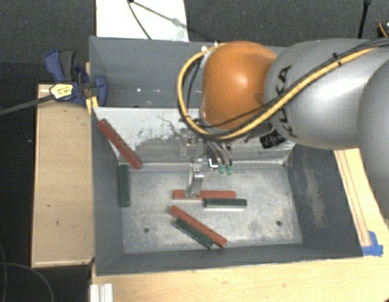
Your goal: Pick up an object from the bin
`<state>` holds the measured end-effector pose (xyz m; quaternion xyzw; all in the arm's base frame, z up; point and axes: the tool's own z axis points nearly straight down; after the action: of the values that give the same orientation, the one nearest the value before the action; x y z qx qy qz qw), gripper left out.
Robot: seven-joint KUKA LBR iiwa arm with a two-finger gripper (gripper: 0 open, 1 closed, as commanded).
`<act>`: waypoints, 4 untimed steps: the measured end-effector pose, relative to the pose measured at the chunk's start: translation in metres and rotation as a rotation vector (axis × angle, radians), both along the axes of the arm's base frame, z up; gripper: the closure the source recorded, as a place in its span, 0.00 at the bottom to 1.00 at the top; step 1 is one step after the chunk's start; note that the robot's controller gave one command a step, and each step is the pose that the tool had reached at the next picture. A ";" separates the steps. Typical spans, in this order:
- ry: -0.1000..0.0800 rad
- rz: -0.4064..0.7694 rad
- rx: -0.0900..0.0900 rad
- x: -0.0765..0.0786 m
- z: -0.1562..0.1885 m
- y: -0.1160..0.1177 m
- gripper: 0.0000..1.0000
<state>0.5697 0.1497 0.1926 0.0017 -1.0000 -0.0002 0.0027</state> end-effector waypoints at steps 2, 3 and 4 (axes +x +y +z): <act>-0.002 -0.450 -0.001 -0.082 -0.092 -0.023 0.00; 0.000 -0.688 -0.004 -0.092 -0.093 -0.040 0.00; 0.003 -0.745 -0.005 -0.094 -0.124 -0.008 0.00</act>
Offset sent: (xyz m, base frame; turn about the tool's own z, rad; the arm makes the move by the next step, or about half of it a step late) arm -0.0538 -0.0306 -0.1226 0.3307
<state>0.4757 0.1414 0.0686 -0.3623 -0.9321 0.0011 0.0040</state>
